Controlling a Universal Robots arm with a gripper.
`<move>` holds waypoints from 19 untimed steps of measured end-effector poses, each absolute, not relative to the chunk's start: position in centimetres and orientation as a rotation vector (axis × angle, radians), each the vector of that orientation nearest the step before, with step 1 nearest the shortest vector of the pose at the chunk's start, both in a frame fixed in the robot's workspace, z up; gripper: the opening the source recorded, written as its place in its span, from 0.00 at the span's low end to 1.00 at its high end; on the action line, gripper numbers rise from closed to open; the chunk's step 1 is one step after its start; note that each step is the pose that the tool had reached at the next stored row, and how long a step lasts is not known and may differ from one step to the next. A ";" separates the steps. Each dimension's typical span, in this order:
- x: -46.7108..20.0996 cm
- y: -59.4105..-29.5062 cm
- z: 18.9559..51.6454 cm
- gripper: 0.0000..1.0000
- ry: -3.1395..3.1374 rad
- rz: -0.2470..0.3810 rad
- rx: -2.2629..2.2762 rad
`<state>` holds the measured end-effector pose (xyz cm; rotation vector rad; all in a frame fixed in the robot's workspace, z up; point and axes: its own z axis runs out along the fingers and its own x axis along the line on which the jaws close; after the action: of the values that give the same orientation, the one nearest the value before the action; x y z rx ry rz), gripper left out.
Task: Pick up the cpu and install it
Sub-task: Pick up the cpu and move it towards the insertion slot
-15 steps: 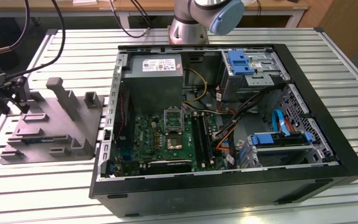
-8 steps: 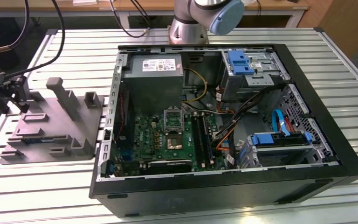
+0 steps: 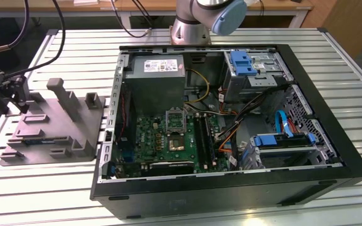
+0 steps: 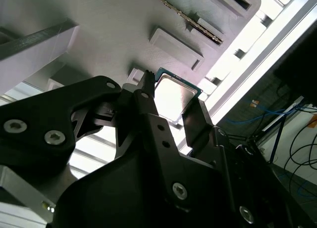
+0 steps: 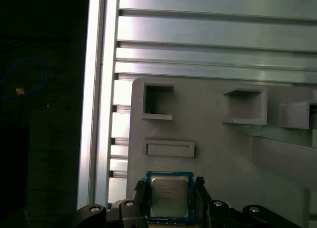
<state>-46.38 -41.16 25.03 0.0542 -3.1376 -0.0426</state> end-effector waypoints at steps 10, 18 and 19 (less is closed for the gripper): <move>-46.4 -41.2 25.3 0.47 -3.138 -0.043 0.054; -46.4 -41.2 25.5 0.47 -3.138 -0.043 0.054; -46.4 -41.2 25.5 0.47 -3.138 -0.043 0.054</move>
<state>-46.38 -41.16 25.50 0.0542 -3.1376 -0.0425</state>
